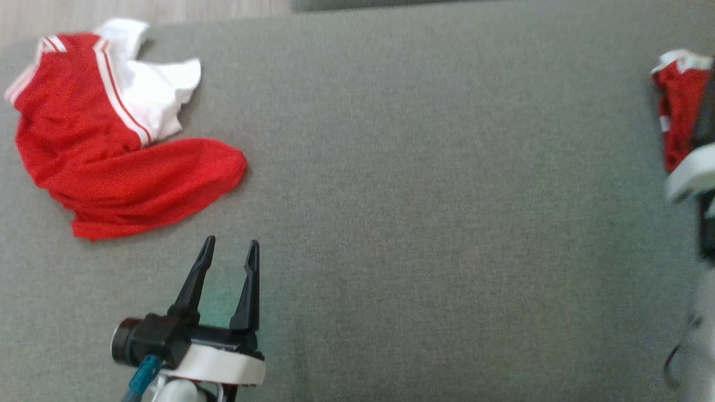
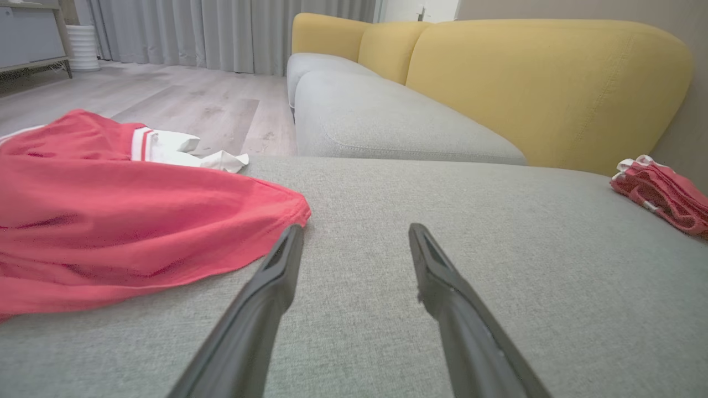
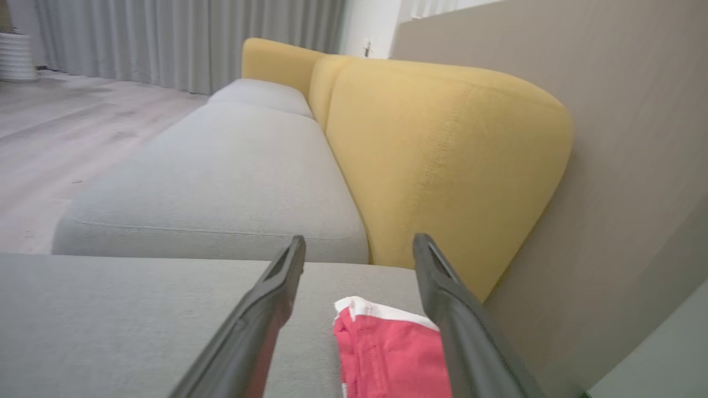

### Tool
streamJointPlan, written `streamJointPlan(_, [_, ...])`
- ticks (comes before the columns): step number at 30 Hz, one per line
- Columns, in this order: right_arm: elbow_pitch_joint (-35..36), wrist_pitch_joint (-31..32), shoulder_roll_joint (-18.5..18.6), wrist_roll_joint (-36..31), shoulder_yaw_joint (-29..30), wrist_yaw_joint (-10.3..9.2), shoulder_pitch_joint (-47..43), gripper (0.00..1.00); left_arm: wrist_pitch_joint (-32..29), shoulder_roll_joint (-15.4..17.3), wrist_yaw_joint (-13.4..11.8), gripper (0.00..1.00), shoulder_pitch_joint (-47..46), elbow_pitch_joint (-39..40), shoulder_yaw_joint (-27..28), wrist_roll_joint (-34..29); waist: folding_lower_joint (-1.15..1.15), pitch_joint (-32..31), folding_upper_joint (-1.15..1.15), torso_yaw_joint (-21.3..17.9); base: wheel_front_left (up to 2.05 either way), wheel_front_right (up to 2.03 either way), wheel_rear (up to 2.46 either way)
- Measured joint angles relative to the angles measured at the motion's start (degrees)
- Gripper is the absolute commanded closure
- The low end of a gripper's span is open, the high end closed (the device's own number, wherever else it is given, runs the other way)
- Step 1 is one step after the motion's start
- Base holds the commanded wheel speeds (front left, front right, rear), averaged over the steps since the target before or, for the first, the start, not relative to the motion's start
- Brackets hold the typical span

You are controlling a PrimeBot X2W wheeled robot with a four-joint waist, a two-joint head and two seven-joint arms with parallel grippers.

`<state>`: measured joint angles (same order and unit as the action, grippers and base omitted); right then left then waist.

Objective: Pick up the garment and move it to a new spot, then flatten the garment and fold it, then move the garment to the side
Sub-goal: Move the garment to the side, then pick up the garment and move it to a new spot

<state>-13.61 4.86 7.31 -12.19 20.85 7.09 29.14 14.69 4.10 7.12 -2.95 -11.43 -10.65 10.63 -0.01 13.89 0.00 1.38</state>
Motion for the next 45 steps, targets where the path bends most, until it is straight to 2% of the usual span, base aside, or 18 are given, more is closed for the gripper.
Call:
streamJointPlan(5, [7.2, -3.9, -2.7, 4.2, -7.0, 0.0, -12.1, 0.0, 0.0, -0.8, -0.1, 0.0, 1.4, -0.8, 1.3, 0.1, -0.01, -4.7, 0.0, 0.5, 0.0, 0.0, 0.0])
streamJointPlan(9, [8.8, -9.1, -4.0, 5.7, -10.5, 0.0, -22.2, 0.0, 0.0, -1.0, -0.1, 0.0, 2.5, -1.1, 2.0, 0.2, -0.01, -7.8, 0.0, 1.6, 0.0, 0.0, 0.0])
streamJointPlan(10, [8.2, -12.4, -4.6, 7.0, -11.3, 0.0, -25.8, 0.0, 0.0, -1.1, -0.2, 0.0, 3.4, -1.1, 2.8, 0.5, -0.01, -9.1, 0.0, 2.1, 0.0, 0.0, 0.0])
streamJointPlan(13, [5.3, -16.6, -4.8, 7.9, -12.2, 0.0, -29.5, 0.0, 0.0, -1.1, -0.3, 0.0, 4.5, -1.3, 3.3, 0.5, 0.0, -10.6, 0.0, 2.7, 0.0, 0.0, 0.0])
streamJointPlan(17, [-1.0, -18.9, -4.9, 10.4, -14.0, 0.0, -34.1, 0.0, 0.0, -1.1, -0.4, 0.0, 6.1, -1.8, 3.2, 0.5, 0.0, -12.7, 0.0, 3.2, 0.0, 0.0, 0.0])
streamJointPlan(20, [-2.5, -19.0, -4.9, 10.7, -14.3, 0.0, -35.4, 0.0, 0.0, -1.1, -0.6, 0.0, 7.7, -2.5, 3.0, 0.0, 0.0, -13.8, 0.0, 3.0, 0.0, 0.0, 0.0])
streamJointPlan(35, [-1.1, -19.1, -4.9, 12.1, -15.5, 0.0, -35.6, 0.0, 0.0, -1.1, -0.6, 0.0, 8.0, -3.0, 2.6, -0.6, 0.01, -14.0, 0.0, 2.8, 0.0, 0.0, 0.0])
streamJointPlan(40, [-0.1, -19.1, -4.9, 12.9, -16.7, 0.0, -35.7, 0.0, 0.0, -1.1, -0.5, 0.0, 7.9, -3.2, 1.7, -0.7, 0.01, -14.2, 0.0, 5.4, 0.0, 0.0, 0.0])
streamJointPlan(45, [-0.1, -19.1, -4.9, 13.9, -18.3, 0.0, -36.1, 0.0, 0.0, -1.1, -0.6, 0.0, 7.9, -3.4, 1.5, -1.1, 0.01, -14.7, 0.0, 10.4, 0.0, 0.0, 0.0])
